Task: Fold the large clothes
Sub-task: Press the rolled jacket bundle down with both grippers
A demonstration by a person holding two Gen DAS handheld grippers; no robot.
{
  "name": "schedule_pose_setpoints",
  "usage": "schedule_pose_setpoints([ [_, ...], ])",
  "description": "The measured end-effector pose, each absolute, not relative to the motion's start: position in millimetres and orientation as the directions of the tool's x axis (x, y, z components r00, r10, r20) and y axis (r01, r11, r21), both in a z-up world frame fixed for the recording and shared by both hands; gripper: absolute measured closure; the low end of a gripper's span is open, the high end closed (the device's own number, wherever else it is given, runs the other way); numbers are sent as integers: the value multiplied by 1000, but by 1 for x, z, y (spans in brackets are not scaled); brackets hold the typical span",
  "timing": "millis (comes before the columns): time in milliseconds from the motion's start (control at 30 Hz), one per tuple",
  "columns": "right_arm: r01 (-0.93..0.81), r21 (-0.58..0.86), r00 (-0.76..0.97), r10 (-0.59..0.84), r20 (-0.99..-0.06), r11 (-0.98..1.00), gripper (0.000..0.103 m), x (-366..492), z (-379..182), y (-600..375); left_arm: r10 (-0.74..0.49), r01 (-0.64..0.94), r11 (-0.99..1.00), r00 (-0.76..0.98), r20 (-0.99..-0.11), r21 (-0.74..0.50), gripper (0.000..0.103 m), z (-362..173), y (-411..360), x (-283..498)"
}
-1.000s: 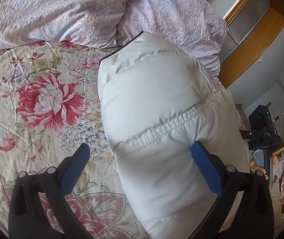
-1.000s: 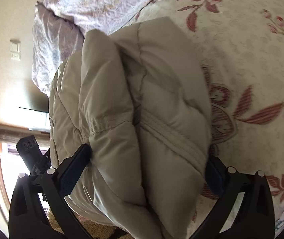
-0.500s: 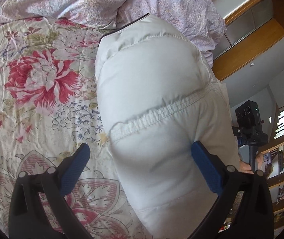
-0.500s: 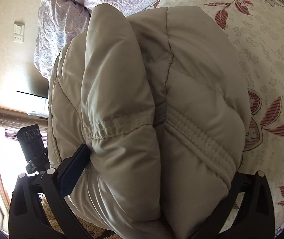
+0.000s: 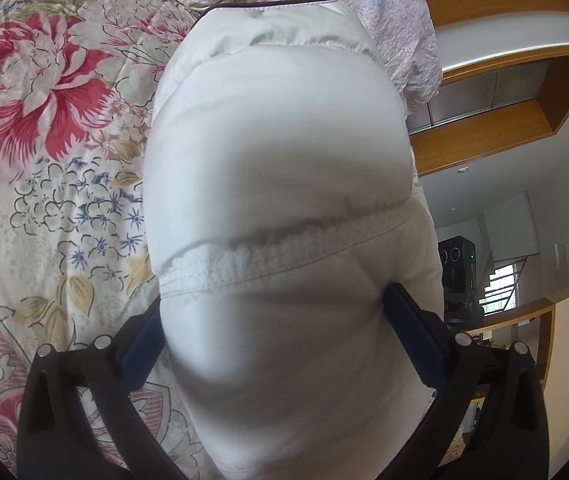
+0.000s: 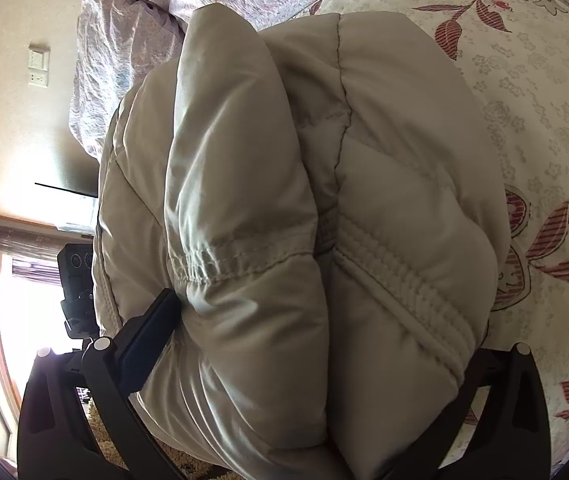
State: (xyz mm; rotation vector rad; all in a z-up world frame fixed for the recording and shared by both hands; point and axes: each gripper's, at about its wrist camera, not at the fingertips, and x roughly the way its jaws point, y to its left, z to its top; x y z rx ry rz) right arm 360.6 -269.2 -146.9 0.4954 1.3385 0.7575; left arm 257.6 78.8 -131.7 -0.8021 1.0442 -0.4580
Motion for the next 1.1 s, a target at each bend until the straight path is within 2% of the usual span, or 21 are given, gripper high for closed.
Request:
schedule_pose_setpoints([
  [433,-275,716,-17,742,-671,642,1,366,-149,-259,-679,16,667,425,-599,-744,2,-125,82,271],
  [600,-282,745,-9,775,-632,605,1,367,-153,-259,-664,20,672,459,-590,-740,2,-123,79,268],
  [800,-295,764,2,800,-601,574,1,359,-159,-263,-684,33,651,460,-566,-759,8,-122,81,264],
  [867,-305,766,7,806,-592,565,1,357,-159,-261,-684,45,650,470,-558,-759,14,-121,81,263],
  [900,-310,768,8,810,-587,560,2,355,-157,-260,-686,55,647,475,-550,-760,16,-120,83,261],
  [967,-321,779,16,826,-564,538,9,349,-155,-259,-690,66,643,481,-540,-763,20,-118,85,259],
  [1100,-315,814,32,863,-504,487,16,339,-156,-258,-689,87,642,501,-523,-762,22,-111,93,259],
])
